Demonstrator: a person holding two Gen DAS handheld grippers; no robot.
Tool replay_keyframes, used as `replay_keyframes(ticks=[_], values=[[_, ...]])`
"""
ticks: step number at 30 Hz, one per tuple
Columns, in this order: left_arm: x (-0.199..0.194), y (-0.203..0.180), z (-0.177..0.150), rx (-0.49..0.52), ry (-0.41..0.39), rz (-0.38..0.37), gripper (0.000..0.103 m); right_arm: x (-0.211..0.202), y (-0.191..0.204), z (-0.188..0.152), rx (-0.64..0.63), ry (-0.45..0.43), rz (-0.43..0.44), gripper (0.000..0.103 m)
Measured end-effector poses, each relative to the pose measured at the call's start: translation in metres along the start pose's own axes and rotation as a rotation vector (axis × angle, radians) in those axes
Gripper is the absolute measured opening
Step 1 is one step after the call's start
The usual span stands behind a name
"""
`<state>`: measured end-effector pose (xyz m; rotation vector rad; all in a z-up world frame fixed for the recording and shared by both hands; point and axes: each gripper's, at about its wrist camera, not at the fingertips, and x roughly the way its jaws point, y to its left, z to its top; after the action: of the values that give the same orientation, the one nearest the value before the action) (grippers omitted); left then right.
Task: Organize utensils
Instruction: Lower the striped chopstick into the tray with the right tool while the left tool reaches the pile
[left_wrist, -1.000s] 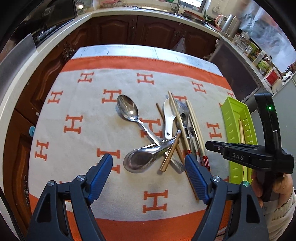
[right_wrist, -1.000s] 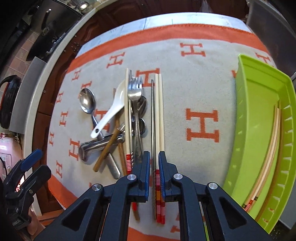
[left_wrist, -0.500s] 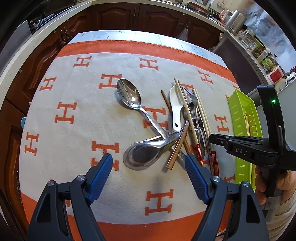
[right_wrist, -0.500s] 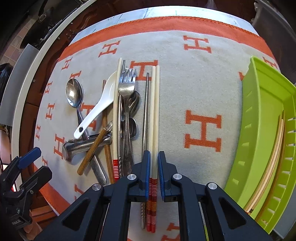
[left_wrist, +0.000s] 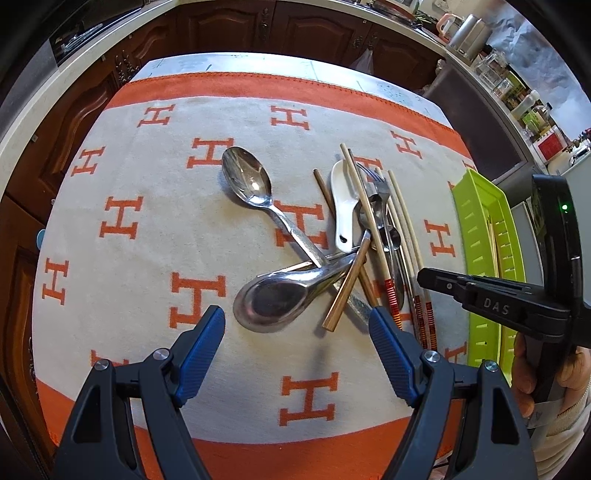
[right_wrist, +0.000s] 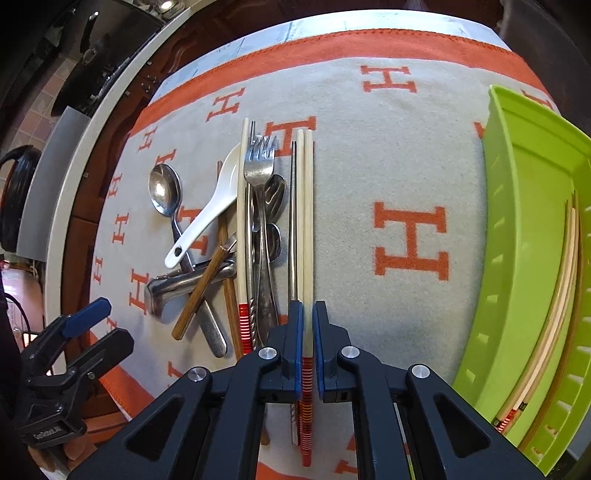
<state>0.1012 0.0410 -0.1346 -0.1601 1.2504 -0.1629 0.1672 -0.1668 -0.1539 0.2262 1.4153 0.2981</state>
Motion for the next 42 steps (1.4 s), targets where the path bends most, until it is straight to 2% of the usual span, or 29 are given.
replay_keyframes(ticks=[5,10,13,16,19,25,29,31,33,37,42], values=[[-0.001,-0.006,-0.001,0.012,0.004,0.001,0.078,-0.027,-0.01,-0.009,0.048,-0.047,0.069,0.005],[0.0,-0.021,-0.003,0.041,0.013,-0.005,0.078,-0.075,-0.031,-0.023,0.111,-0.129,0.163,0.005],[0.0,-0.033,-0.005,0.068,0.018,-0.009,0.071,-0.111,-0.045,-0.035,0.127,-0.201,0.17,0.005],[0.003,-0.046,-0.003,0.088,0.033,-0.029,0.066,-0.144,-0.066,-0.05,0.146,-0.272,0.109,0.005],[0.008,-0.061,0.001,0.098,0.056,-0.053,0.061,-0.16,-0.091,-0.061,0.189,-0.309,0.024,0.005],[0.023,-0.083,0.016,0.09,0.106,-0.089,0.049,-0.154,-0.134,-0.08,0.259,-0.29,-0.153,0.005],[0.033,-0.097,0.025,0.088,0.124,-0.083,0.045,-0.142,-0.152,-0.084,0.292,-0.264,-0.171,0.008],[0.038,-0.102,0.028,0.084,0.138,-0.085,0.042,-0.144,-0.161,-0.089,0.322,-0.281,-0.183,0.017],[0.045,-0.105,0.031,0.074,0.154,-0.091,0.036,-0.144,-0.164,-0.093,0.349,-0.306,-0.15,0.018],[0.059,-0.109,0.037,0.039,0.188,-0.101,0.017,-0.153,-0.166,-0.102,0.386,-0.368,-0.112,0.02],[0.072,-0.111,0.039,-0.005,0.211,-0.11,0.014,-0.163,-0.163,-0.109,0.389,-0.396,-0.091,0.02]])
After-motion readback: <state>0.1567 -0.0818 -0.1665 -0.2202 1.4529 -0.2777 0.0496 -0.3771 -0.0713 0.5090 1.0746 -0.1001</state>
